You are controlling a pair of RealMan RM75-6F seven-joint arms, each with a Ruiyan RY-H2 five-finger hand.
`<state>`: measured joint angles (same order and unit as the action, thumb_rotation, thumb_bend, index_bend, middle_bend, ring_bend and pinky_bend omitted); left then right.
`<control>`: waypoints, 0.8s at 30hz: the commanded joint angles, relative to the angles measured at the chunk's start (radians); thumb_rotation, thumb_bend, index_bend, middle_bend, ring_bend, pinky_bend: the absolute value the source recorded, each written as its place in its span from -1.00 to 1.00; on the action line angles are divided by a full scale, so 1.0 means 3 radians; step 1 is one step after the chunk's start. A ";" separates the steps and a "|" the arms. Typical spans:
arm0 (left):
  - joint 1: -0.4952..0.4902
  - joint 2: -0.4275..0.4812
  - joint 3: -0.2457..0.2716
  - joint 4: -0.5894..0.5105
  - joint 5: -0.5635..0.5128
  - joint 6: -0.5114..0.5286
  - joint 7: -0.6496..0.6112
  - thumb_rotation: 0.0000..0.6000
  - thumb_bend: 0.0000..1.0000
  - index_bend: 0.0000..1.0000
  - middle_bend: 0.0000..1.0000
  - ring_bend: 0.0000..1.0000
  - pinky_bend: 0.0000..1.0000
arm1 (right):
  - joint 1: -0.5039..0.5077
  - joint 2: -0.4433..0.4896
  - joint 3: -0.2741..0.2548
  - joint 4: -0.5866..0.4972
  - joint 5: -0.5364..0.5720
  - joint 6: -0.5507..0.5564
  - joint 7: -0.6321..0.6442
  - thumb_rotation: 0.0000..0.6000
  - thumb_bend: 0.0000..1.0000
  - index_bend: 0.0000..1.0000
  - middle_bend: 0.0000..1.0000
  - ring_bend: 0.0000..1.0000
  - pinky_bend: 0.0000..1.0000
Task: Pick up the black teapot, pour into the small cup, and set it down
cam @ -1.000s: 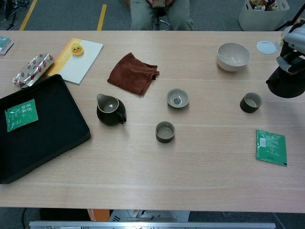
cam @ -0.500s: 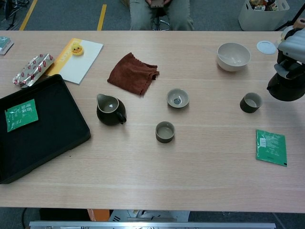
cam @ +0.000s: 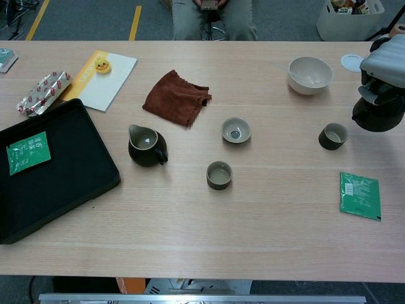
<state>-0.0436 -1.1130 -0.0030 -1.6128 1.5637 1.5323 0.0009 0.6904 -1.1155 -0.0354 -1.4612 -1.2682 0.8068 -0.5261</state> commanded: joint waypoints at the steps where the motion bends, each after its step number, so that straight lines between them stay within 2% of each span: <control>1: 0.0002 0.0001 -0.0001 0.0001 -0.0003 0.0002 0.0000 1.00 -0.21 -0.67 -0.53 -0.61 -0.57 | 0.0022 -0.0002 0.0008 -0.0011 -0.0001 -0.0019 -0.0051 0.51 0.05 0.74 0.57 0.43 -0.65; 24: 0.0020 -0.0011 0.0005 0.0038 0.0001 0.0031 -0.0036 1.00 -0.21 -0.67 -0.53 -0.61 -0.57 | 0.0173 0.0010 -0.0034 -0.0115 0.0130 -0.0171 -0.0671 0.52 0.05 0.71 0.56 0.41 -0.65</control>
<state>-0.0377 -1.1162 -0.0015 -1.6018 1.5645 1.5415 -0.0094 0.7384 -1.1108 -0.0450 -1.4929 -1.2354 0.7586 -0.7197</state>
